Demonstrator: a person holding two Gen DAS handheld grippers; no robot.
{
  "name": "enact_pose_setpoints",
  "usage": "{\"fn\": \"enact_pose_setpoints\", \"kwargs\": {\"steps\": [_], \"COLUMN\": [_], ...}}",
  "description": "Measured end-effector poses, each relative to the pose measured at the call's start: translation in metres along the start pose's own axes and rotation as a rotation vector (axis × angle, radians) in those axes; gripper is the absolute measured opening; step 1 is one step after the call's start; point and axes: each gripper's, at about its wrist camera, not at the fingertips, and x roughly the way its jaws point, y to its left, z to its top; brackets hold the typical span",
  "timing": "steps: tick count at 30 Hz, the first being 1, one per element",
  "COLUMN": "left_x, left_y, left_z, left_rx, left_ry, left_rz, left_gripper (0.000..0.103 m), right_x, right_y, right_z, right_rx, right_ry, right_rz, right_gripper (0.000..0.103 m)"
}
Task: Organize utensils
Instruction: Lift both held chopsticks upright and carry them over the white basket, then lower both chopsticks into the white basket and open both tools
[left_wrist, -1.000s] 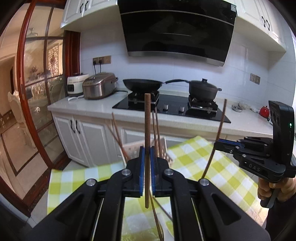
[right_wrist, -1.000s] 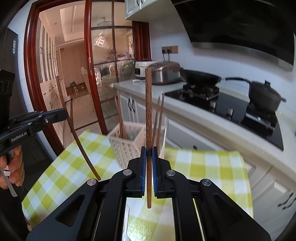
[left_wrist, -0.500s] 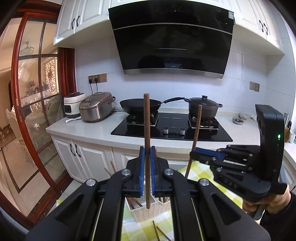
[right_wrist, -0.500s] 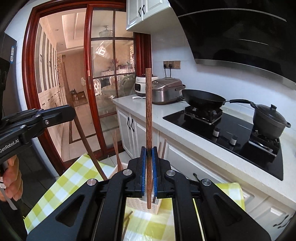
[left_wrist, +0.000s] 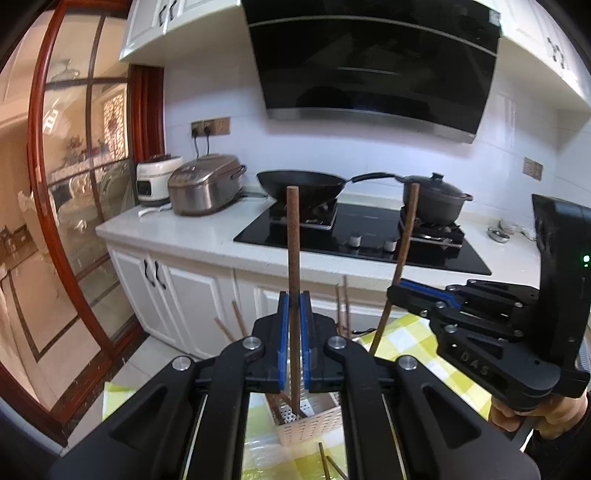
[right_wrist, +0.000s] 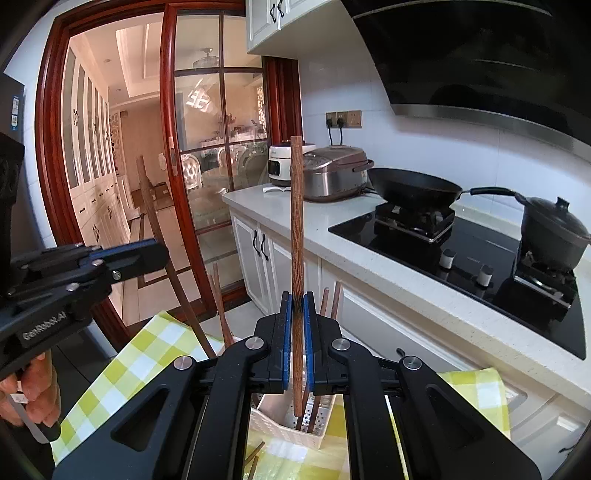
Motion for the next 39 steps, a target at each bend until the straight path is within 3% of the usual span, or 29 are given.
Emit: {"fn": "enact_pose_setpoints", "kwargs": {"steps": [20, 26, 27, 29, 39], "left_x": [0.041, 0.059, 0.062, 0.061, 0.031], "left_y": [0.012, 0.014, 0.015, 0.014, 0.019], "left_z": [-0.045, -0.054, -0.055, -0.055, -0.061], "left_rx": [-0.021, -0.037, -0.039, -0.033, -0.067], "left_ry": [0.109, 0.187, 0.199, 0.192, 0.138], "left_rz": [0.017, -0.001, -0.002, -0.001, -0.007], "left_gripper": [0.006, 0.008, 0.02, 0.031, 0.031], "right_x": [0.052, 0.065, 0.066, 0.062, 0.017], "right_y": [0.003, 0.008, 0.009, 0.01, -0.003], "right_z": [-0.037, -0.045, -0.045, -0.044, -0.046], "right_rx": [0.013, -0.009, -0.016, -0.015, 0.009], "right_ry": [0.16, 0.222, 0.221, 0.207, 0.117], "right_rz": [0.011, 0.009, -0.004, -0.003, -0.021], "right_gripper": [0.006, 0.007, 0.008, 0.01, 0.041]}}
